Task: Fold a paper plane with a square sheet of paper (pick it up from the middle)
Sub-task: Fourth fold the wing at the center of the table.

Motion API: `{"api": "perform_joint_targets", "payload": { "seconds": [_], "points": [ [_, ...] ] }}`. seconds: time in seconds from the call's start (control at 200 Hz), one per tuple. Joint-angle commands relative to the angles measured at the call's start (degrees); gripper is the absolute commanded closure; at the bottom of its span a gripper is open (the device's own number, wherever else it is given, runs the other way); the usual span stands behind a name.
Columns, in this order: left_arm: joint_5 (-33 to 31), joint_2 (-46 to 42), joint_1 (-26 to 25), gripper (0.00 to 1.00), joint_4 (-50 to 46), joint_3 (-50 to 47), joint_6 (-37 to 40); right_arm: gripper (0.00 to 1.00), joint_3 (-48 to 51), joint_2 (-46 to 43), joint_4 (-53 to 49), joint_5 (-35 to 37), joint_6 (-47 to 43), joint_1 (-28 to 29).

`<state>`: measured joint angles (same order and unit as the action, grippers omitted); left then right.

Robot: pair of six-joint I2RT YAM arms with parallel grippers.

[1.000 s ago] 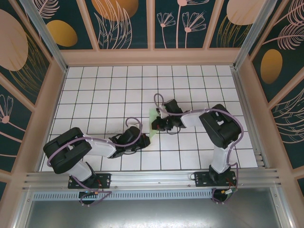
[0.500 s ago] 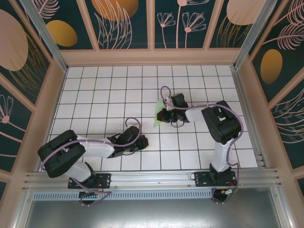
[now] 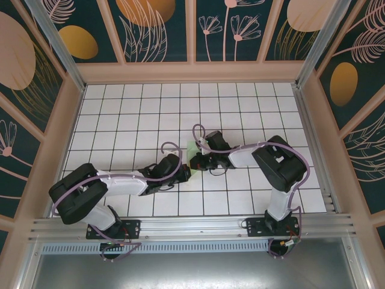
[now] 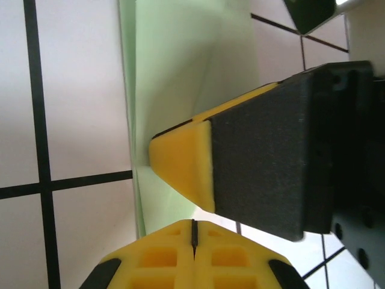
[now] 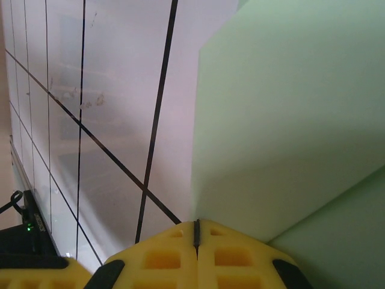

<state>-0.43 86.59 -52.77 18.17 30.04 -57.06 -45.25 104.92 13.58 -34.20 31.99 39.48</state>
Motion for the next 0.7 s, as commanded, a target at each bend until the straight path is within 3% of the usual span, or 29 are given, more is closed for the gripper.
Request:
{"api": "perform_joint_targets", "payload": {
  "seconds": [0.0, 0.43, 0.696],
  "points": [
    [-0.5, 1.6, 0.5, 1.0, 0.2, 0.8, 0.8, 1.0, 1.4, -0.2, -2.9, -1.3, 1.1, 0.8],
    [0.3, 5.8, 0.8, 1.0, 0.6, 1.6, 1.5, 1.0, 1.1, 0.4, -2.9, -2.2, 0.7, 0.8],
    [4.5, 9.7, 0.8, 1.0, -11.0, 4.1, 4.1, 1.0, -1.7, 1.7, -4.6, -0.4, -1.5, -1.2]
  ]
}}
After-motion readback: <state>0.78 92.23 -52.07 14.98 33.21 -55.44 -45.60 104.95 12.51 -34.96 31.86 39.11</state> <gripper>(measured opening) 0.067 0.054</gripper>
